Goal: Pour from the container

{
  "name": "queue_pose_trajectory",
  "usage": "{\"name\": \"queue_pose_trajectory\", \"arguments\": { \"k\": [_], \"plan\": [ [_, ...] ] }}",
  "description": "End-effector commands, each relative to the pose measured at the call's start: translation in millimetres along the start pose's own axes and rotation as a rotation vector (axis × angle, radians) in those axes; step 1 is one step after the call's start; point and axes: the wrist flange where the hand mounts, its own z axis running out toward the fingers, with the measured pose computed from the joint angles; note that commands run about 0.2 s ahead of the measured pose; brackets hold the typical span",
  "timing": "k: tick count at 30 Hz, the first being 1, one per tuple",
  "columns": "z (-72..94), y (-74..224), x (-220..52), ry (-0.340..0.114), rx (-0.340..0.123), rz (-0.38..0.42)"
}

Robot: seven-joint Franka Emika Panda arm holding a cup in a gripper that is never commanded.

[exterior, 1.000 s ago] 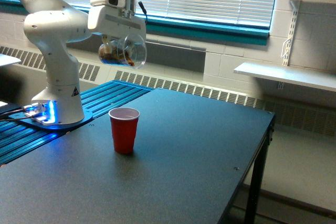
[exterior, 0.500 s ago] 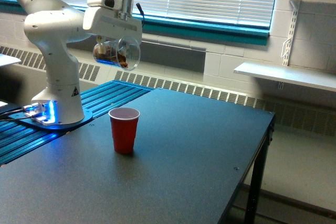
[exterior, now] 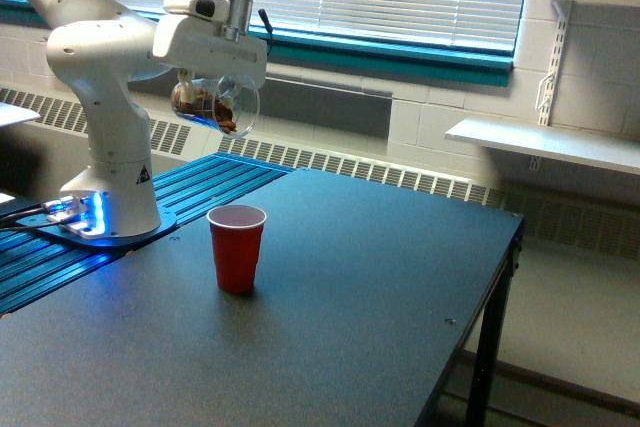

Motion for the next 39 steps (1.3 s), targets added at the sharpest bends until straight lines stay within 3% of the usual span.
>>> {"name": "queue_pose_trajectory", "arguments": {
  "k": [1,22,39],
  "plan": [
    [18.2,0,-12,-0.027,-0.058,0.000],
    [41.1,-9,-21,-0.048,-0.148,-0.031],
    [49.5,-7,-22,-0.057,-0.198,-0.030]
  ]
}}
